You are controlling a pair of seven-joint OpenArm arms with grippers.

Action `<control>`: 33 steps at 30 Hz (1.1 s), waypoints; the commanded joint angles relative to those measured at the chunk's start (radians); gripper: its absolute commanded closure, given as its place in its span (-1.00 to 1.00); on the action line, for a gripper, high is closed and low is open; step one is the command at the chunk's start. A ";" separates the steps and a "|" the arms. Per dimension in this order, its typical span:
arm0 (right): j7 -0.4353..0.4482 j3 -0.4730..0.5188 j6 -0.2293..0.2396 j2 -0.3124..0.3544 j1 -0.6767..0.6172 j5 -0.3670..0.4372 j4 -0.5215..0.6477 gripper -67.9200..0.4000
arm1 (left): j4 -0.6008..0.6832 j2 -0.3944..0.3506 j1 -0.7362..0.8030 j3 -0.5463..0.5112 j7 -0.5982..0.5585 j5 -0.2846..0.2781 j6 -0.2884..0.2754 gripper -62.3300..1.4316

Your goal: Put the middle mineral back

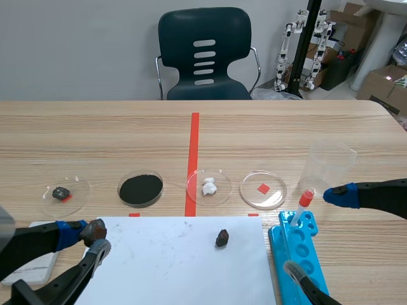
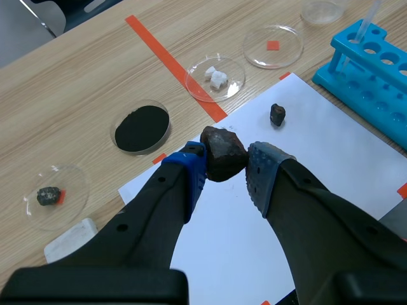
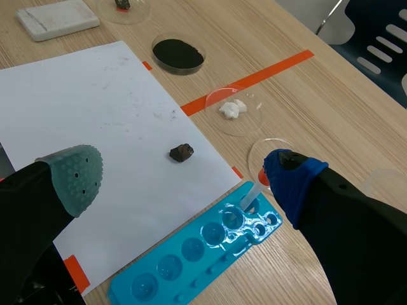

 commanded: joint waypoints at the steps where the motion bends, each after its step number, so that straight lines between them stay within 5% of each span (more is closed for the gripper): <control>1: 0.011 0.001 0.000 0.000 0.001 0.011 0.005 -0.56 | 0.016 0.008 -0.003 0.000 -0.018 -0.007 0.002 0.77; 23: 0.011 0.001 0.000 0.000 0.001 0.011 0.005 -0.56 | 0.016 0.008 -0.015 0.002 -0.009 0.002 0.002 0.77; 33: 0.011 0.001 0.000 0.000 0.001 0.011 0.005 -0.56 | -0.018 0.007 -0.162 0.042 0.156 -0.044 0.000 0.77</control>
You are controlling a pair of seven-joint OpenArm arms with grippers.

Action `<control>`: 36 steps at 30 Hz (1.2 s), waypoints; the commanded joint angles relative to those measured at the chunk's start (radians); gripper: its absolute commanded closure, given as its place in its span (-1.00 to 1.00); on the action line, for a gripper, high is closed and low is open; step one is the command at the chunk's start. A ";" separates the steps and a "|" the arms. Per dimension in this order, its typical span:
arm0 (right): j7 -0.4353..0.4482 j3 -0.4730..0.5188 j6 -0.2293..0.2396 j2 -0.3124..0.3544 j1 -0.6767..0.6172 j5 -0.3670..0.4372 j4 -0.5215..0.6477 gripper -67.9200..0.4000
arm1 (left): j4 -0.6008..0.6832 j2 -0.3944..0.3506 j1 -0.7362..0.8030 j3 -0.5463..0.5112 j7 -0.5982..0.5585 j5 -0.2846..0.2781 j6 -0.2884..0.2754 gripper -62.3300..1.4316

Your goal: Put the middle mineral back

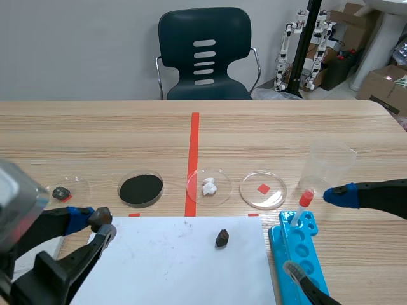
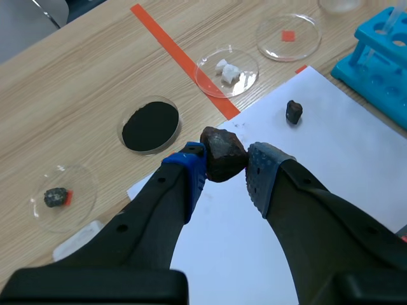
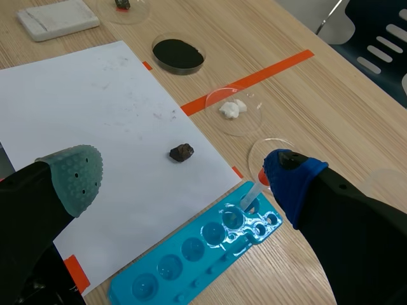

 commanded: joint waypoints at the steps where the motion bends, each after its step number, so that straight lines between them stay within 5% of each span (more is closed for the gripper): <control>1: 0.011 0.001 0.000 0.000 0.001 0.011 0.005 -0.56 | -0.016 0.006 -0.045 0.016 0.017 -0.027 0.003 0.77; 8: 0.011 0.001 0.000 0.000 0.001 0.011 0.005 -0.56 | -0.129 -0.007 -0.257 0.137 0.180 -0.121 0.002 0.77; 14: 0.011 0.001 0.000 0.000 0.001 0.011 0.005 -0.56 | -0.240 -0.004 -0.480 0.277 0.349 -0.316 0.015 0.77; 19: 0.011 0.001 0.000 0.000 0.001 0.011 0.005 -0.56 | -0.338 0.033 -0.658 0.363 0.500 -0.431 0.144 0.77; 26: 0.011 0.001 0.000 0.000 0.001 0.011 0.005 -0.56 | -0.475 0.132 -0.835 0.392 0.689 -0.440 0.315 0.77; 36: 0.011 0.001 0.000 0.000 0.001 0.011 0.005 -0.56 | -0.644 0.227 -0.969 0.392 0.824 -0.435 0.333 0.77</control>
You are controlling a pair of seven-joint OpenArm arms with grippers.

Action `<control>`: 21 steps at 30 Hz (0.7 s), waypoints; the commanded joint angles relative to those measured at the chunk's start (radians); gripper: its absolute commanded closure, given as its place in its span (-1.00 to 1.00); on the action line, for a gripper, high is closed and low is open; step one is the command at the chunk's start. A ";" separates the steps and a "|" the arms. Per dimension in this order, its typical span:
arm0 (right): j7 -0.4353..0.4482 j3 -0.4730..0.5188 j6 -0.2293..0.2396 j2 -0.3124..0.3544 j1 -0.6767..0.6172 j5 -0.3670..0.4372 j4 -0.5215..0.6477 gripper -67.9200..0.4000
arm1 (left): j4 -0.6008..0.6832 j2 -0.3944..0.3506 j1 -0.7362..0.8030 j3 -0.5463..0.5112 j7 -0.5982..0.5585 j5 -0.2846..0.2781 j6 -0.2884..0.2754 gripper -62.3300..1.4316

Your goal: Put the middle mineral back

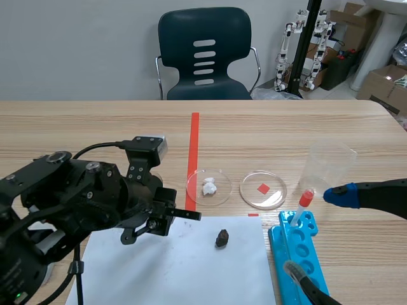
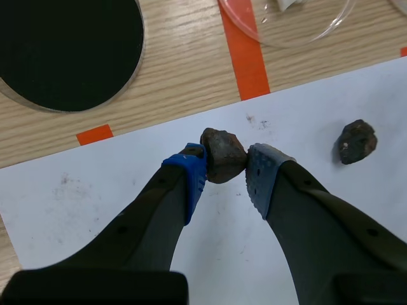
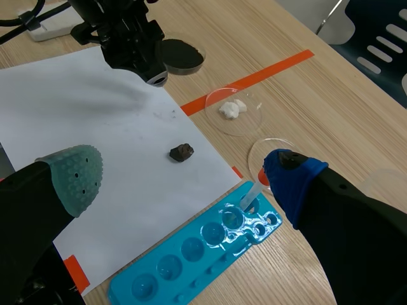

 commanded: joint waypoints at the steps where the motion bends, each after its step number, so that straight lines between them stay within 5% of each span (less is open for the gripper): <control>1: 0.012 0.001 0.000 0.000 0.001 0.011 0.005 -0.56 | -0.003 0.016 -0.014 -0.004 0.010 0.002 0.019 0.77; 21: 0.012 0.001 0.000 0.000 0.001 0.011 0.005 -0.56 | -0.092 0.082 -0.078 -0.003 0.205 0.063 0.091 0.77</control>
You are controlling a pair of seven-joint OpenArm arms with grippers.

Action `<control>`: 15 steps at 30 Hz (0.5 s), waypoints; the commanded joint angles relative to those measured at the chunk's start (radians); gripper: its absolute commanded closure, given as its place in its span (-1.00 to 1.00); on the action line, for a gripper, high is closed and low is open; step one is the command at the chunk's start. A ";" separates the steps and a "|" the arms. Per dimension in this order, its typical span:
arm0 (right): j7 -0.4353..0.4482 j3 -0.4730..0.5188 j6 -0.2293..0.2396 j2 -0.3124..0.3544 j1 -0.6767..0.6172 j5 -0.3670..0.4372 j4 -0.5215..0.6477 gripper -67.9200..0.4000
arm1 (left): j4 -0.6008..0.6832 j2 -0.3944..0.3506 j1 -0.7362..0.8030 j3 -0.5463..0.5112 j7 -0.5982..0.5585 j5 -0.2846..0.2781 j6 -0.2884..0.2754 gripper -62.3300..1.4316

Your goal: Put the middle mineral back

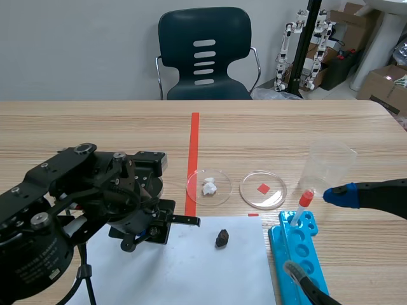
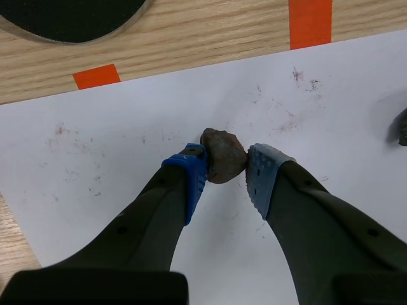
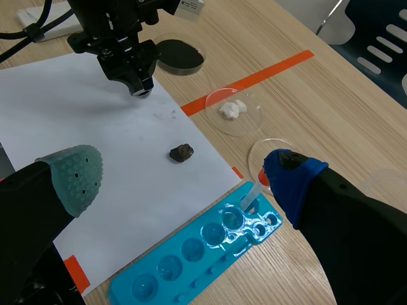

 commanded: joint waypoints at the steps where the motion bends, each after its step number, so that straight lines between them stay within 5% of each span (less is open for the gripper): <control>1: 0.011 0.001 0.000 0.000 0.001 0.011 0.005 -0.56 | 0.018 0.019 -0.008 -0.003 0.005 0.001 0.006 0.77; 15: 0.011 0.001 0.000 0.000 0.001 0.011 0.005 -0.56 | -0.066 0.036 -0.039 -0.002 0.003 0.016 0.008 0.77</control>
